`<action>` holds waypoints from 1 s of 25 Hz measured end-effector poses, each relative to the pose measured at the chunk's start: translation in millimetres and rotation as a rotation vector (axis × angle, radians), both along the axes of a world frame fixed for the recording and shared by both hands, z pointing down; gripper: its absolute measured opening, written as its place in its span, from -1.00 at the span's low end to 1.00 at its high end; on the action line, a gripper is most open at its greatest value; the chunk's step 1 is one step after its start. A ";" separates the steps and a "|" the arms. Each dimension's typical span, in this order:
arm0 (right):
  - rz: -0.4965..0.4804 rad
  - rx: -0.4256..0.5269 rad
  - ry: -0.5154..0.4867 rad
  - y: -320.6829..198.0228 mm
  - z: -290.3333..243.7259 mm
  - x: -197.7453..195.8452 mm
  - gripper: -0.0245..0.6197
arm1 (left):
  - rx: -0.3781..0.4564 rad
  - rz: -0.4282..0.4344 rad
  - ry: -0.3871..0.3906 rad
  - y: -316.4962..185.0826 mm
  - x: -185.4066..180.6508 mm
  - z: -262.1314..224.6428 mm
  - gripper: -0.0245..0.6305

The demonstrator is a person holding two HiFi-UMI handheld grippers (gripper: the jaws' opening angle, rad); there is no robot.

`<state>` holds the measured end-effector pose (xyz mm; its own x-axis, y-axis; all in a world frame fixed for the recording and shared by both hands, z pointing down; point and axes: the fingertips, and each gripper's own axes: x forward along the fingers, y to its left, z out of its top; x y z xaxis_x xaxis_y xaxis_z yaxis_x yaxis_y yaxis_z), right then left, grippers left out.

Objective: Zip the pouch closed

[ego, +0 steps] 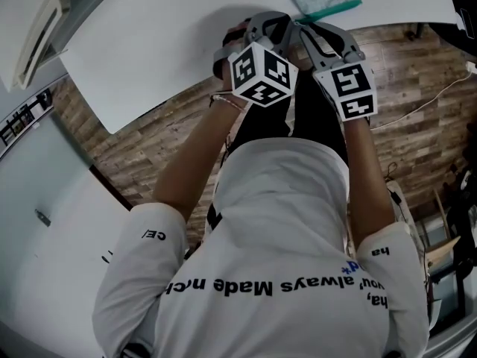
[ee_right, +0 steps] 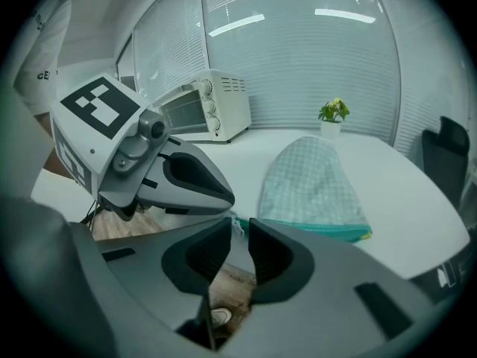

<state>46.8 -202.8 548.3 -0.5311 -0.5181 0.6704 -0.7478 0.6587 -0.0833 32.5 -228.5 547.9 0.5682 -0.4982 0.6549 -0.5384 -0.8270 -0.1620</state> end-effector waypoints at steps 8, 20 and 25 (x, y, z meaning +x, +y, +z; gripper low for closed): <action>-0.009 -0.027 0.013 -3.2 11.2 -5.0 -0.66 | -0.003 0.019 -0.052 -0.2 1.5 10.4 -0.86; 0.023 -0.061 -0.075 -6.3 11.4 -11.0 -0.81 | 0.027 0.043 -0.092 1.3 4.8 12.2 -0.86; 0.030 -0.056 -0.046 -9.2 13.8 -11.3 -0.84 | 0.021 0.041 -0.086 0.6 4.7 12.2 -0.86</action>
